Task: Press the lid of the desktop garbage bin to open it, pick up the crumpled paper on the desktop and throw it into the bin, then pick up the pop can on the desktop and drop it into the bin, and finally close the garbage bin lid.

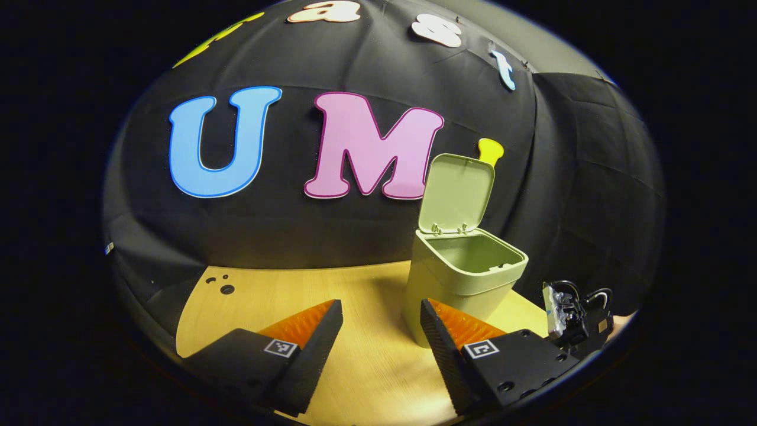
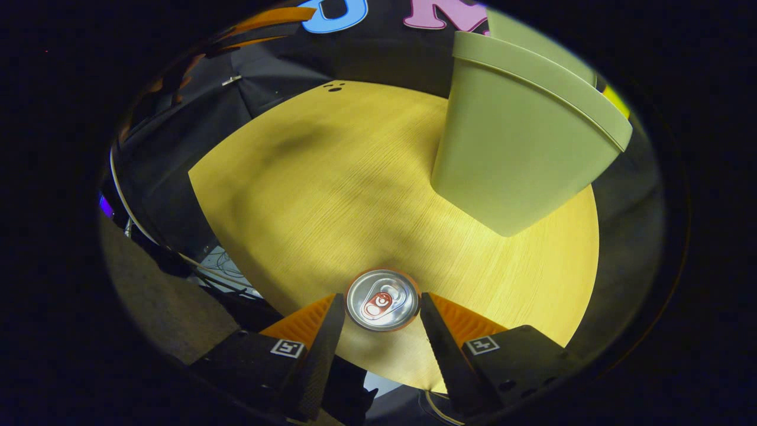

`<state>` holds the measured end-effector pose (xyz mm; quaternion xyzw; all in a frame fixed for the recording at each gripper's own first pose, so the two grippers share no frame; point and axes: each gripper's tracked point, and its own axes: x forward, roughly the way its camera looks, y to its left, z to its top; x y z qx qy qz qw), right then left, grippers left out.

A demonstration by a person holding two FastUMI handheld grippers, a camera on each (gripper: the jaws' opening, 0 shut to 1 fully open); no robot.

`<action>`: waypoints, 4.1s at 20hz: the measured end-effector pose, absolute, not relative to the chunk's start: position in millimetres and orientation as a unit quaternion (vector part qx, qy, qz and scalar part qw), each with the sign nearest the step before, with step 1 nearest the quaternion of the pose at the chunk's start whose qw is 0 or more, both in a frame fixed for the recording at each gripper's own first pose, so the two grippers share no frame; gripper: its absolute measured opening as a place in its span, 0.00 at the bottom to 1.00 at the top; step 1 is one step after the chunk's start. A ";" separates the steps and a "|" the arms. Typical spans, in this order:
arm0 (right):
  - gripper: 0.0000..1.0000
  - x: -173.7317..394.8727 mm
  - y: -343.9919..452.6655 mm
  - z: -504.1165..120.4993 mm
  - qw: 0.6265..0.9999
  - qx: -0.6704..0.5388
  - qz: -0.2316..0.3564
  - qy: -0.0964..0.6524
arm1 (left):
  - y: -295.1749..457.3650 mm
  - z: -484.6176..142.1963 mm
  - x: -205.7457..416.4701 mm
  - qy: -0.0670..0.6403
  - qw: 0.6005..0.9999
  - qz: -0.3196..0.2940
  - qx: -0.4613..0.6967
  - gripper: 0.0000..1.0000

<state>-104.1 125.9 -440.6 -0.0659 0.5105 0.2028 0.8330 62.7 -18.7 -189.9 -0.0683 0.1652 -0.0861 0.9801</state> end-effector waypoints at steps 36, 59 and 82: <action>0.81 50.3 40.4 -146.4 0.943 0.219 0.135 0.211 | -23.6 -196.4 64.0 0.174 0.978 -0.098 -0.062 0.87; 0.83 113.9 -24.4 -252.4 0.934 0.111 0.028 0.338 | -16.6 -204.0 69.3 0.184 0.976 -0.104 -0.054 0.87; 0.95 155.2 -27.2 -131.3 0.977 0.068 0.038 0.199 | -17.5 -202.4 51.6 0.184 0.976 -0.101 -0.055 0.87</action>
